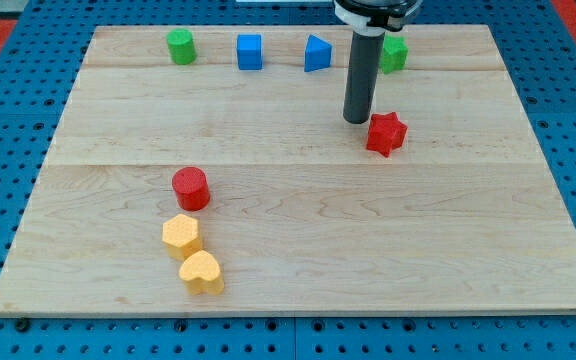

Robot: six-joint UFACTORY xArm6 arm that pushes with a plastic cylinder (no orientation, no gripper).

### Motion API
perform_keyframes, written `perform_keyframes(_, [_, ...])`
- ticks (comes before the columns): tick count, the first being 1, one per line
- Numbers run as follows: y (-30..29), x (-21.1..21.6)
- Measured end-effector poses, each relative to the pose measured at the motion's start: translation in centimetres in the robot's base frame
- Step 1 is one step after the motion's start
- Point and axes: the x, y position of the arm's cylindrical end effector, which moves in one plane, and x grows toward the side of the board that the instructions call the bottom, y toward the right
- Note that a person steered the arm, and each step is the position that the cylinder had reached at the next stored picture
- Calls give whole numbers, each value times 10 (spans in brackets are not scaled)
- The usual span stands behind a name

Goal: Slide the red circle slightly to the left

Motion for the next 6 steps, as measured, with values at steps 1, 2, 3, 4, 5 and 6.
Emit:
perform_keyframes(1, [7, 20])
perform_keyframes(2, [12, 37])
perform_keyframes(3, [8, 46])
perform_keyframes(4, [-26, 84])
perform_keyframes(5, [-56, 139])
perform_keyframes(6, [-121, 144])
